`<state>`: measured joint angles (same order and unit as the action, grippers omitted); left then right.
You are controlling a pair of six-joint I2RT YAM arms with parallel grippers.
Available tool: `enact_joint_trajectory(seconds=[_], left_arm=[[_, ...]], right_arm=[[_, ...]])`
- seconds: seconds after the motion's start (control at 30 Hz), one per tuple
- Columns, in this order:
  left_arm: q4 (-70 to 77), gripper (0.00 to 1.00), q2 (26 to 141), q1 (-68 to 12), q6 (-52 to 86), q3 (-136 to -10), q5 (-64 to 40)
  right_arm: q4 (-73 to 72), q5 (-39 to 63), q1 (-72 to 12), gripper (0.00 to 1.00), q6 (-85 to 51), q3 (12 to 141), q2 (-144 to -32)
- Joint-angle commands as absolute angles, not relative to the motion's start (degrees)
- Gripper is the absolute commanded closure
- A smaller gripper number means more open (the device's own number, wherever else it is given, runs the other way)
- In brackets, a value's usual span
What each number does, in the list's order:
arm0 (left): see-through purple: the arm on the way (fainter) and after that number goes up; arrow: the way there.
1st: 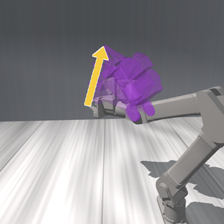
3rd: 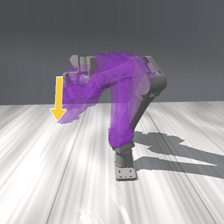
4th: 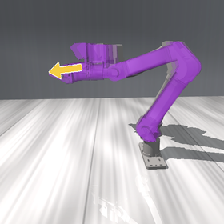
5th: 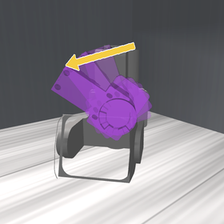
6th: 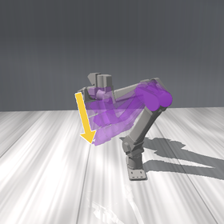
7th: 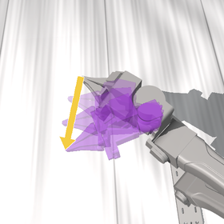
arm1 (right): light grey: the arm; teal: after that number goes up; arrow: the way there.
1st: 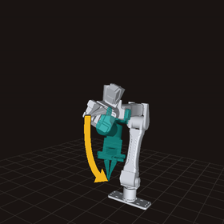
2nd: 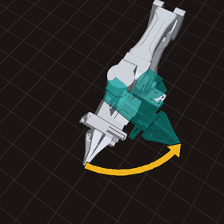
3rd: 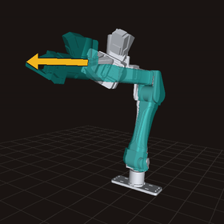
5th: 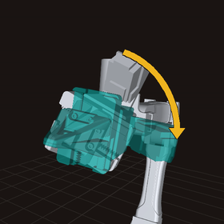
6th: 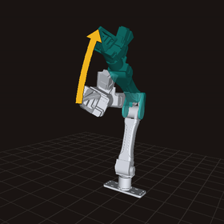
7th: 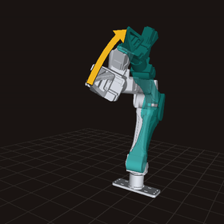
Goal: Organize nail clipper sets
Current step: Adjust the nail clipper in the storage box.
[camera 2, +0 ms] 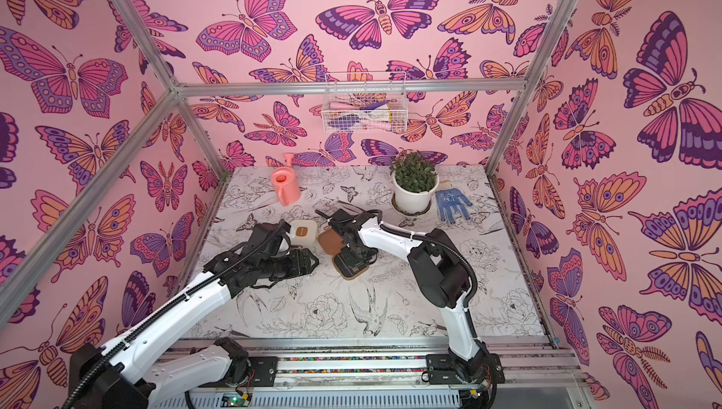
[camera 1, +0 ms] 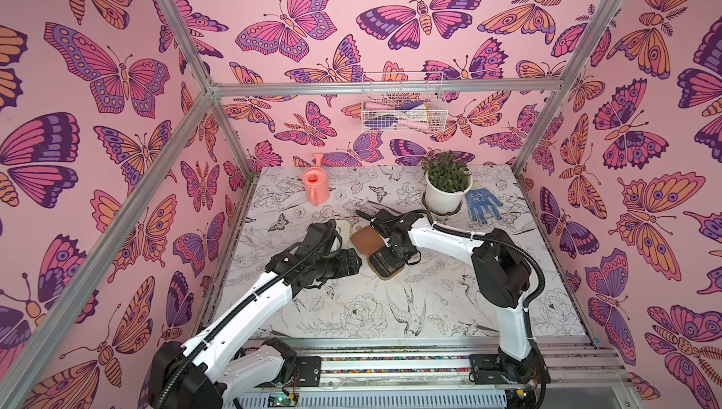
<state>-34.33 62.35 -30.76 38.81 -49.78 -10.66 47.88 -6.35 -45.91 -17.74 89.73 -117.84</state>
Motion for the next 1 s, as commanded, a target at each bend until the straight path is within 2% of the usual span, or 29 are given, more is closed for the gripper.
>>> enact_joint_trajectory(seconds=[0.0,0.97], left_arm=[[-34.26,0.22,61.87,-30.76,38.19,-49.13,-10.11],[-34.25,0.22,62.58,-30.76,37.99,-49.23,-10.02]], right_arm=[[49.67,-6.78,-46.32,0.83,-17.14,90.44,-118.81],[48.38,-7.61,-44.47,0.85,-16.91,92.3,-121.97]])
